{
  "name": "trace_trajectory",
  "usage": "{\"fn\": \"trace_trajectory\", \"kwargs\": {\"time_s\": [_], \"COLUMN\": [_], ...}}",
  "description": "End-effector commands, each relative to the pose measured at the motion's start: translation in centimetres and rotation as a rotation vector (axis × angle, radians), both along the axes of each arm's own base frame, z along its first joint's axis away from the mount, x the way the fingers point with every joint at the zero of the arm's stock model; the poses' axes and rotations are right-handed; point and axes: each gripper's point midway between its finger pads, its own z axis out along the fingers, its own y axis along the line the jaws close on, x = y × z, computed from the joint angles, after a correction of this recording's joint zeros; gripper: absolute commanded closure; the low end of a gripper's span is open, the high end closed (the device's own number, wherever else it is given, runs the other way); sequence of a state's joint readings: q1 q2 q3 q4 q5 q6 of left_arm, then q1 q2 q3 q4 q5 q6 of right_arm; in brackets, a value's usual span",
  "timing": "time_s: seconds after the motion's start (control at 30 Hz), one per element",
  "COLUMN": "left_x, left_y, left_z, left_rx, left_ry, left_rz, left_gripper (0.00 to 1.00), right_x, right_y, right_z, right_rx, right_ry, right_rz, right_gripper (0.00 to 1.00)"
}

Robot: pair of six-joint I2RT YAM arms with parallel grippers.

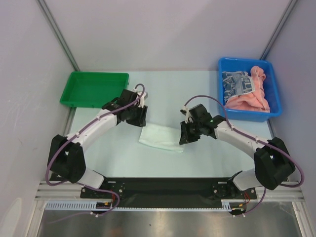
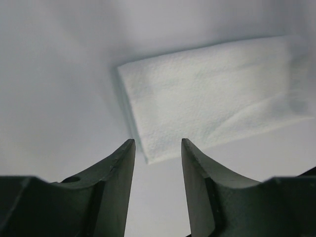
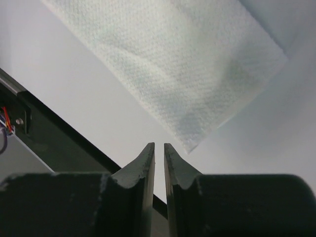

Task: Fold and stack the towels
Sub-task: Fold the towel

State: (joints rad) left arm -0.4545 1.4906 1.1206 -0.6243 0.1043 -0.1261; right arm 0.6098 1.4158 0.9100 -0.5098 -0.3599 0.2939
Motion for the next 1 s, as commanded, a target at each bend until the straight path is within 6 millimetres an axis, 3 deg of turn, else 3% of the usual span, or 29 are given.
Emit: {"fn": "trace_trajectory", "kwargs": {"time_s": [0.0, 0.03, 0.07, 0.17, 0.2, 0.27, 0.33, 0.43, 0.53, 0.67, 0.83, 0.97], "left_x": [-1.2, -1.5, -2.4, -1.9, -2.1, -1.6, -1.1, -0.3, 0.5, 1.3, 0.4, -1.5], "left_y": [-4.1, -4.2, -3.6, -3.1, -2.3, -1.8, -1.8, -1.4, -1.6, -2.2, -1.7, -0.8], "left_z": [0.6, -0.3, -2.5, -5.0, -6.8, -7.9, -7.8, -6.9, -4.7, -2.3, -4.6, -7.1], "left_rx": [-0.183, -0.186, -0.166, -0.136, -0.080, -0.025, -0.020, 0.000, -0.014, -0.053, -0.020, -0.016], "left_ry": [0.017, 0.031, 0.078, 0.105, 0.155, 0.191, 0.184, 0.152, 0.115, 0.075, 0.133, 0.190], "left_rz": [-0.035, -0.023, 0.004, 0.084, 0.142, 0.185, 0.207, 0.242, 0.245, 0.238, 0.267, 0.343], "left_gripper": [0.52, 0.52, 0.52, 0.53, 0.53, 0.54, 0.54, 0.53, 0.52, 0.47, 0.46, 0.45], "right_x": [1.8, 1.8, 1.9, 1.8, 1.7, 1.7, 1.7, 2.7, 4.0, 6.6, 9.7, 11.0], "right_y": [2.2, 2.5, 2.5, 2.1, 1.7, 1.1, 0.7, 0.3, 0.2, 0.0, -1.4, -1.8], "right_z": [0.5, -0.3, -0.8, -3.1, -3.9, -4.3, -4.3, -2.5, -0.4, 0.4, -2.3, -4.6], "right_rx": [0.085, 0.089, 0.092, 0.077, 0.064, 0.039, 0.024, 0.021, 0.042, 0.052, 0.012, -0.036], "right_ry": [-0.022, -0.012, -0.012, -0.003, -0.005, -0.008, -0.020, -0.056, -0.101, -0.174, -0.206, -0.196], "right_rz": [-0.034, -0.037, -0.048, -0.086, -0.101, -0.119, -0.126, -0.137, -0.158, -0.203, -0.232, -0.208], "right_gripper": [0.82, 0.82, 0.82, 0.82, 0.83, 0.84, 0.84, 0.84, 0.84, 0.83, 0.83, 0.82]}}
